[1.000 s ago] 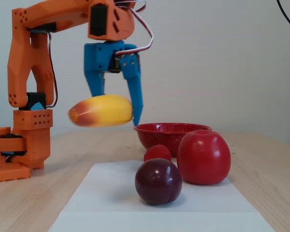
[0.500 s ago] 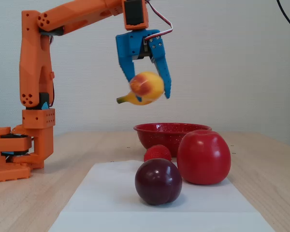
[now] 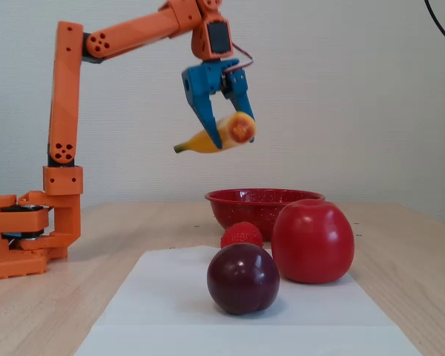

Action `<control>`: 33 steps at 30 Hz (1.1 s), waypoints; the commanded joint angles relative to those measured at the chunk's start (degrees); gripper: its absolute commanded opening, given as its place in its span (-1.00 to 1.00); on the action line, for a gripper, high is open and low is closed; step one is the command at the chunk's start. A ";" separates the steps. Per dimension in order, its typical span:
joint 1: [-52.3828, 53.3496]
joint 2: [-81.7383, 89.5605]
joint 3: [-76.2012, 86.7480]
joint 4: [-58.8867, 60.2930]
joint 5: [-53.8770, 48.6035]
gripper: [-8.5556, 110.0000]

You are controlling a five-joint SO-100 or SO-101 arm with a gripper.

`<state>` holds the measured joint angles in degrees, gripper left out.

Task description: Grasp the banana and put it in the red bowl

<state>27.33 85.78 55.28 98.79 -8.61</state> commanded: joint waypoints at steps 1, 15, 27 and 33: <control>2.20 3.87 -3.16 -7.03 -1.76 -0.85; 6.86 1.76 14.59 -39.20 2.55 -0.85; 7.21 0.35 29.09 -53.09 6.50 -0.37; 7.21 0.35 24.79 -45.62 4.83 -0.23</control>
<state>32.34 82.88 86.84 51.24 -2.20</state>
